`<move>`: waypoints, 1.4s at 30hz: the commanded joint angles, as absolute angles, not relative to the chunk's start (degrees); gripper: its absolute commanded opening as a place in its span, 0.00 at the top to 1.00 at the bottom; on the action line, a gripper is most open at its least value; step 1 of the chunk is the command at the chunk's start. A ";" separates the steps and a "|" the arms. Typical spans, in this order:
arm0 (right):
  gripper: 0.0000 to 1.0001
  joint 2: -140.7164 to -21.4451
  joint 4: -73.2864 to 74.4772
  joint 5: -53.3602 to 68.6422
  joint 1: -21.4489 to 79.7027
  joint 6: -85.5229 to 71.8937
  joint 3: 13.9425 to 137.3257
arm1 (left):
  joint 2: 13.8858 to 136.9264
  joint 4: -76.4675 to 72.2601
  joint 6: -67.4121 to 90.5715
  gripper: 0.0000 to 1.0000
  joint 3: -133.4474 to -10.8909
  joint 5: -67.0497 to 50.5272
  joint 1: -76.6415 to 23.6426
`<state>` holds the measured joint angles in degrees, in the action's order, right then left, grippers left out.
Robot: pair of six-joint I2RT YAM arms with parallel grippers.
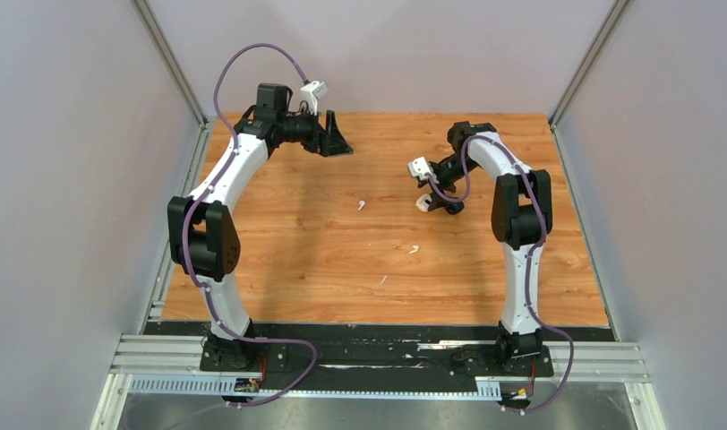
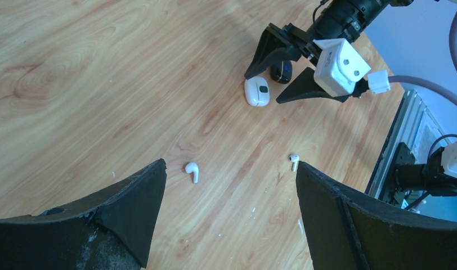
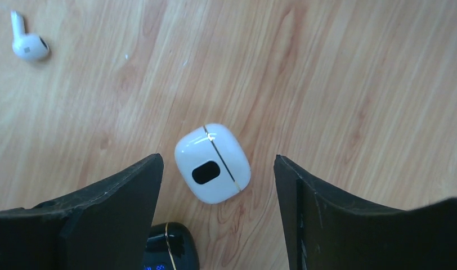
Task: Insert the wireless bluetooth earbuds into the charging case
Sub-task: Pick up the charging case at the center of the board.
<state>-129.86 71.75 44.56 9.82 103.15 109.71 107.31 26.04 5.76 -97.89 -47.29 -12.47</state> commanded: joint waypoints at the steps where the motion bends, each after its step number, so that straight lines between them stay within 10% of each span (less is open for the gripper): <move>1: 0.26 -131.58 76.15 38.73 9.91 114.20 113.15 | 105.30 26.08 4.32 0.09 -98.47 -47.81 -12.13; 22: 0.52 -135.75 79.74 34.02 12.21 114.19 115.46 | 106.33 25.88 4.31 0.10 -98.99 -49.06 -12.13; 30: 0.79 -134.61 78.44 39.14 11.71 97.56 117.90 | 107.17 22.39 6.87 0.12 -98.42 -48.73 -12.13; 42: 1.00 -103.02 22.20 35.35 16.11 53.27 86.05 | 111.29 0.42 20.40 0.17 -97.64 -54.62 -12.32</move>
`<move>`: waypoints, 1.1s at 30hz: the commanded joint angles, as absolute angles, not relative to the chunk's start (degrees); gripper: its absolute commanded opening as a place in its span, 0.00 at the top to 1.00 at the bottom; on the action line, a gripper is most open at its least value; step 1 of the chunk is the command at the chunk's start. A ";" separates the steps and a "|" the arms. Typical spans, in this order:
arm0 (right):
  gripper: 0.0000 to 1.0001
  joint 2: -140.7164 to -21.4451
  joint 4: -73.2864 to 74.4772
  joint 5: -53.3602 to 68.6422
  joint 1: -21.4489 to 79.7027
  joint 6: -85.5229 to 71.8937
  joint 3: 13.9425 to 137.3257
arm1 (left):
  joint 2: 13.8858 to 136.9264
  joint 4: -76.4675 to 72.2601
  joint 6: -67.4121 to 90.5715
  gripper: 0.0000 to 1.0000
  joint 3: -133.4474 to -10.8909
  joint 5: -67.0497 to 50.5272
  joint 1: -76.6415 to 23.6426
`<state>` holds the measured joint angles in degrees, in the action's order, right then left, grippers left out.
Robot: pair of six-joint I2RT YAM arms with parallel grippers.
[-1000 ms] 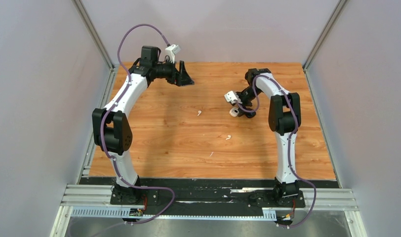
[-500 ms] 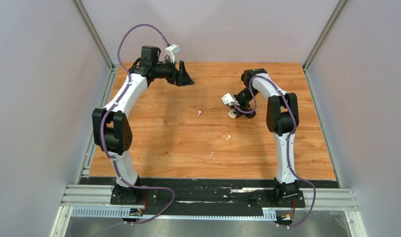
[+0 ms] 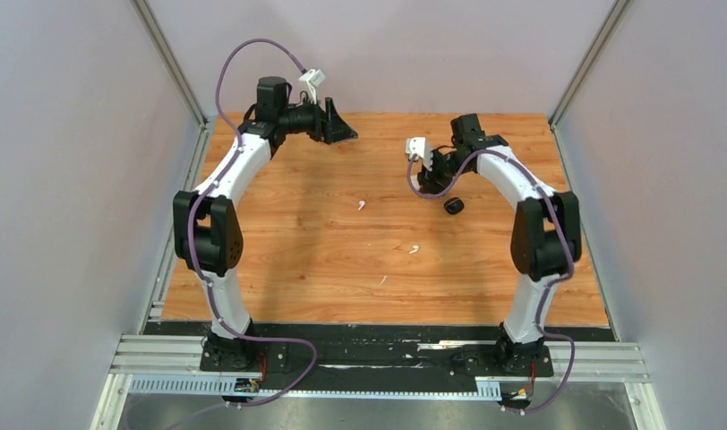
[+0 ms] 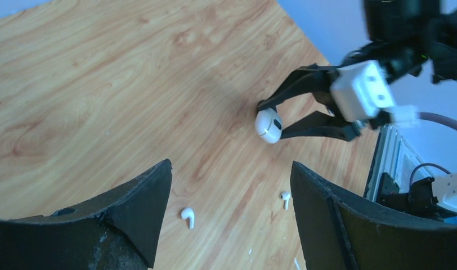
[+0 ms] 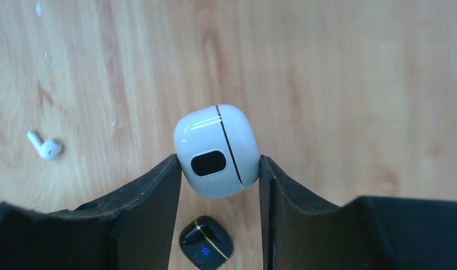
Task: Insert the wireless bluetooth earbuds into the charging case
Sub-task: Pick up the charging case at the center of the board.
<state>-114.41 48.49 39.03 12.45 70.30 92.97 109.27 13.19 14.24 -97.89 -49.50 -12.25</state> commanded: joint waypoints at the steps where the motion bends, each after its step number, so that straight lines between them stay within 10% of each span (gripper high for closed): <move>1: 1.00 -101.19 15.24 32.52 17.08 51.21 83.08 | 111.63 -1.33 22.13 0.17 -97.47 -56.13 -12.40; 15: 1.00 -101.09 -4.05 15.83 25.27 37.84 85.12 | 118.28 -34.85 44.40 0.29 -94.01 -64.28 -14.59; 33: 1.00 -101.71 -6.37 21.45 27.28 40.79 85.51 | 120.66 -33.04 45.70 0.37 -97.12 -63.96 -15.25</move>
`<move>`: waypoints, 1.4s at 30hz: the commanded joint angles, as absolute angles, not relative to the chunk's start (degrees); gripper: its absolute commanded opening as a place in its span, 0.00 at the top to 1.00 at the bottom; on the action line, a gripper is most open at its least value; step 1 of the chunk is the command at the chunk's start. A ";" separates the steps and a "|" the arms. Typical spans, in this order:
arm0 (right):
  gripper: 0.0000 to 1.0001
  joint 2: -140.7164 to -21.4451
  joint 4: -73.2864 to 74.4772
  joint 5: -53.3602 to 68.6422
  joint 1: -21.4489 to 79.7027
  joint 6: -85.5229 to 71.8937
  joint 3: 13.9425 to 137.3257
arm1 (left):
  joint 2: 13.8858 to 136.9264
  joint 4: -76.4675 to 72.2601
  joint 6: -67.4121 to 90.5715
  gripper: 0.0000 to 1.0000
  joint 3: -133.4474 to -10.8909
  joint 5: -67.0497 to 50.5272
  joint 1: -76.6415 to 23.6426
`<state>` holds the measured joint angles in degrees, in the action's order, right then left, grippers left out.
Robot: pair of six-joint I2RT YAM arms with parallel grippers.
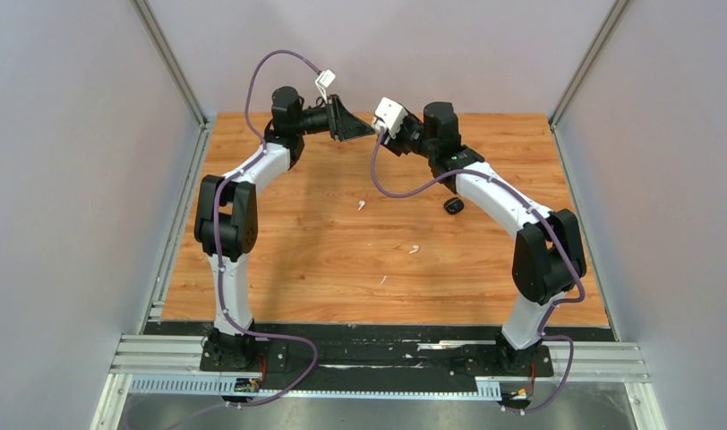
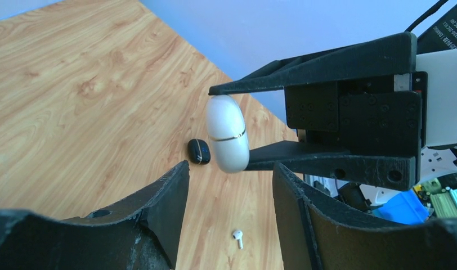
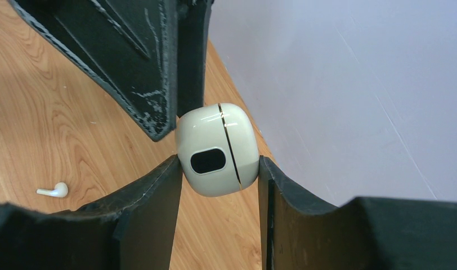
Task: Insert the wireless bluetooth earbuds into the charging case
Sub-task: Pick up the charging case at the center of the board.
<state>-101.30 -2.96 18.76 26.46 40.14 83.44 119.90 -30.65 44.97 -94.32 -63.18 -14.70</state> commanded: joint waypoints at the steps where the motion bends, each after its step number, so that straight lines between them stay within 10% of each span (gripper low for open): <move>1: 1.00 -101.62 -6.45 21.71 27.36 40.85 85.40 | 120.71 -32.94 45.61 0.38 -97.30 -63.97 -15.33; 9: 1.00 -101.04 -7.51 22.89 28.18 40.76 84.99 | 120.72 -32.53 45.20 0.47 -97.59 -63.77 -15.72; 17: 0.99 -100.55 -7.57 22.36 28.66 40.50 84.29 | 120.46 -33.61 45.41 0.77 -97.16 -64.59 -15.98; 22: 0.43 -102.24 2.04 26.64 27.01 32.35 89.05 | 120.39 -35.15 45.28 1.00 -96.95 -65.31 -16.08; 32: 0.25 -110.10 17.31 71.64 11.19 0.63 102.32 | 119.07 -42.32 40.68 1.00 -93.76 -72.67 -15.99; 42: 0.28 -112.68 17.32 78.48 12.81 -1.11 104.39 | 111.25 -19.68 9.04 1.00 -90.10 -72.56 -16.52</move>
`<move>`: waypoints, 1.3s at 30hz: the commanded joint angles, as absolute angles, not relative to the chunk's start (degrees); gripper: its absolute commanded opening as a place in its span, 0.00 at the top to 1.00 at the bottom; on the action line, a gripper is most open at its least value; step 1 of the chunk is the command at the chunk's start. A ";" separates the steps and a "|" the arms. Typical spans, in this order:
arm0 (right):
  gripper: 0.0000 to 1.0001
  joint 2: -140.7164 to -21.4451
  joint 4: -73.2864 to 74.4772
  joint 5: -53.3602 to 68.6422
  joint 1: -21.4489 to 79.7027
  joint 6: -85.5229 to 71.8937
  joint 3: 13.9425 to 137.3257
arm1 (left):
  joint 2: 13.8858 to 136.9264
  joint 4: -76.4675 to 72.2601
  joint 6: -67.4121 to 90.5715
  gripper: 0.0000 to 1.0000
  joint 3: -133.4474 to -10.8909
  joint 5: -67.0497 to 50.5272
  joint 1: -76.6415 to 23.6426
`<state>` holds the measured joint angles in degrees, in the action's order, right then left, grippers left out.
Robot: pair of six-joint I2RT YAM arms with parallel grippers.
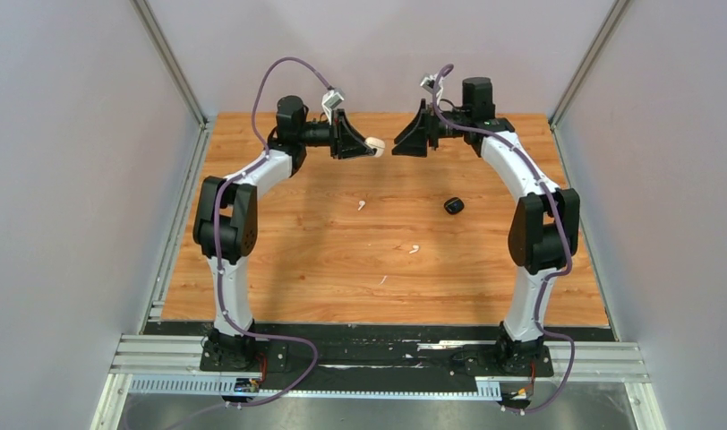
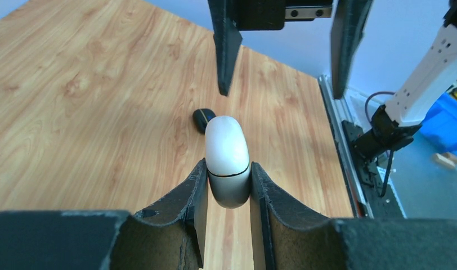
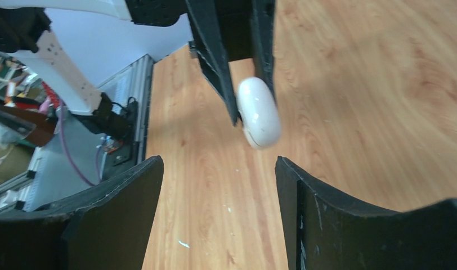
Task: Insert the wireless bluetooth earbuds into the charging case
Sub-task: Pick up the charging case at the center of the board, then open the charging case.
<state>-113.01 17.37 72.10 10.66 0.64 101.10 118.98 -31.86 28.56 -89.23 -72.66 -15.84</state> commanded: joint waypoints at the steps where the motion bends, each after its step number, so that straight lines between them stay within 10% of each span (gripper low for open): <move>1: 0.28 -112.91 17.33 78.00 13.25 -1.06 104.55 | 110.86 -14.11 6.37 1.00 -90.71 -72.01 -16.74; 39: 0.40 -122.63 16.73 67.32 11.95 0.70 115.83 | 108.48 -2.06 -3.32 1.00 -96.42 -76.89 -18.44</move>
<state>-121.51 18.41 70.89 13.87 -0.08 112.16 111.42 -1.91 -1.91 -92.58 -71.70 -17.43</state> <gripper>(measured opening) 0.601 0.355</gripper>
